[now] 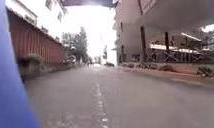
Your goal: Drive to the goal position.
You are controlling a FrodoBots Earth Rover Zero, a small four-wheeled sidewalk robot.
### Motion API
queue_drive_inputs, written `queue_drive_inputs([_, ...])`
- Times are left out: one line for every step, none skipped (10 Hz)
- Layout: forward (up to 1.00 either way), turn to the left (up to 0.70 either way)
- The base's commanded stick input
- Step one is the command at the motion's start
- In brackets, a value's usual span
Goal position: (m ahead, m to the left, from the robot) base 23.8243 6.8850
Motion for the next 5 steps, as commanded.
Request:
queue_drive_inputs([1.0,0.0])
queue_drive_inputs([1.0,0.0])
queue_drive_inputs([1.0,0.0])
queue_drive_inputs([1.0,0.0])
queue_drive_inputs([1.0,0.0])
